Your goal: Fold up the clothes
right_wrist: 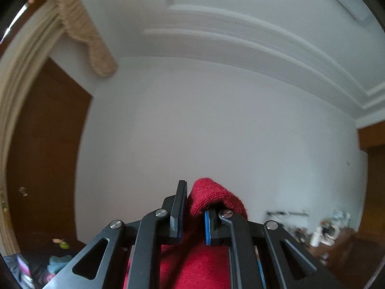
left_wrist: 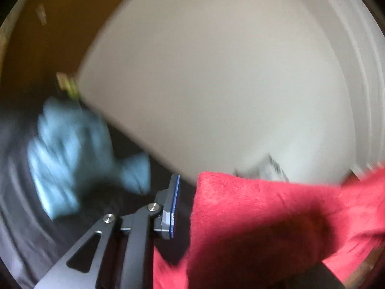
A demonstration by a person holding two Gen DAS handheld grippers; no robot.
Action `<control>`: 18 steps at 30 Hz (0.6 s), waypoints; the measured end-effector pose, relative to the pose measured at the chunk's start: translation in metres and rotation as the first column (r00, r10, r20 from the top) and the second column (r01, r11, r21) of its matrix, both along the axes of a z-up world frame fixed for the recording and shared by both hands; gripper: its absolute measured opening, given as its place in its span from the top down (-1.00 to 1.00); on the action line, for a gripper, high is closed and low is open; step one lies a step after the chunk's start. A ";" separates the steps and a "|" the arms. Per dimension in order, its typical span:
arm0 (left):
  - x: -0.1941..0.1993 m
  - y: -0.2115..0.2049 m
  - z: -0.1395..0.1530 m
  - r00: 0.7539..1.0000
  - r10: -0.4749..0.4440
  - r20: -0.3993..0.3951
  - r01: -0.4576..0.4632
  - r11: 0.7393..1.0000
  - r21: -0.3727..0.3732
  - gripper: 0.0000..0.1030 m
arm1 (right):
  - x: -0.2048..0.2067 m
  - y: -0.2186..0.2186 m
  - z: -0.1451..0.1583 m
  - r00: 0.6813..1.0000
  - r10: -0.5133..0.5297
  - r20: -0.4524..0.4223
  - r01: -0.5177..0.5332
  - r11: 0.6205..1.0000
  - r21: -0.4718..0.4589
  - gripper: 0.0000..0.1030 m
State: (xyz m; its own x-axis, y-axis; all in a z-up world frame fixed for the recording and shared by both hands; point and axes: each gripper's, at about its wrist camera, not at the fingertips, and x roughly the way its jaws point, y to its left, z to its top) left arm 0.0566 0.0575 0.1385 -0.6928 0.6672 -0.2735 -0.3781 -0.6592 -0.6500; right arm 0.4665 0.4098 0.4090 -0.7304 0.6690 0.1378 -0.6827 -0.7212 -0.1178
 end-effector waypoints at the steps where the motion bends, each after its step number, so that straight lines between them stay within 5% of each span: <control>1: 0.005 -0.019 0.028 0.997 0.053 -0.062 -0.052 0.999 0.014 0.62 | 0.007 0.005 -0.005 1.000 -0.015 0.002 0.015 1.000 -0.014 0.75; 5: 0.041 -0.067 0.132 0.945 0.158 -0.285 -0.150 0.987 0.048 0.56 | 0.028 0.028 -0.037 0.999 -0.010 0.045 0.012 0.999 -0.049 0.75; 9: 0.083 -0.078 0.206 0.881 0.203 -0.427 -0.204 0.978 0.044 0.56 | 0.038 0.026 -0.066 0.996 -0.008 0.084 0.008 1.000 -0.004 0.75; 18: 0.159 -0.116 0.305 0.774 0.301 -0.557 -0.285 0.951 0.118 0.56 | 0.090 -0.009 -0.089 0.995 0.097 0.040 -0.100 0.992 0.081 0.75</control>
State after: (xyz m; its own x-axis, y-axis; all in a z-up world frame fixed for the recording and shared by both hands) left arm 0.2157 -0.0584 0.4437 -0.8811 0.4078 0.2395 -0.4723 -0.7846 -0.4017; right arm 0.5565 0.4006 0.3201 -0.7974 0.5813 0.1620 -0.6034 -0.7712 -0.2027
